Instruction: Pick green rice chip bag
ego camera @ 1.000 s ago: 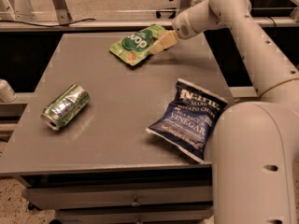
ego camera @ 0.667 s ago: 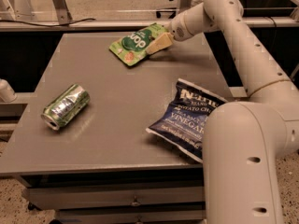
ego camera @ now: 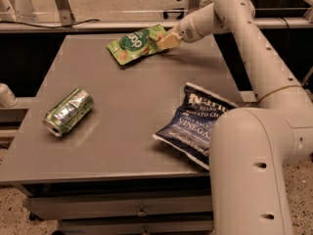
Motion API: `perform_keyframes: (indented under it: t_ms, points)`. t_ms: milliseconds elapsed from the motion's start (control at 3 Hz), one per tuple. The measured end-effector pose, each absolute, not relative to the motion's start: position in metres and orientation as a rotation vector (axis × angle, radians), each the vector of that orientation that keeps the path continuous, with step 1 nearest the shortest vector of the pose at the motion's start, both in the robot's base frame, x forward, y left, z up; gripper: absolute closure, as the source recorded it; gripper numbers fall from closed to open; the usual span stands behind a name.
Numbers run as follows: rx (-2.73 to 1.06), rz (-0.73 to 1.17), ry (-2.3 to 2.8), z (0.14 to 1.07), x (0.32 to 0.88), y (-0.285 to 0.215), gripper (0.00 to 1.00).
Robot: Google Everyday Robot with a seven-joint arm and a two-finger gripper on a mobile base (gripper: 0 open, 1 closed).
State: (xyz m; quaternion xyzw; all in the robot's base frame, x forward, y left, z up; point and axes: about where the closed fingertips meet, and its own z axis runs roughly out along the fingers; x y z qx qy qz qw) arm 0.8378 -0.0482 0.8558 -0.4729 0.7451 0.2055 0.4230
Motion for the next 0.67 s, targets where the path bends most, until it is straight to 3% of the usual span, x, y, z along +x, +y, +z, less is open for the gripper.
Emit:
perform_keyframes:
  t_ms: [333,667]
  points:
    - [-1.164,0.501,1.838,0.879,0.829,-0.056,0.88]
    - [-1.128,0.503,1.81,0.909,0.809,-0.063,1.0]
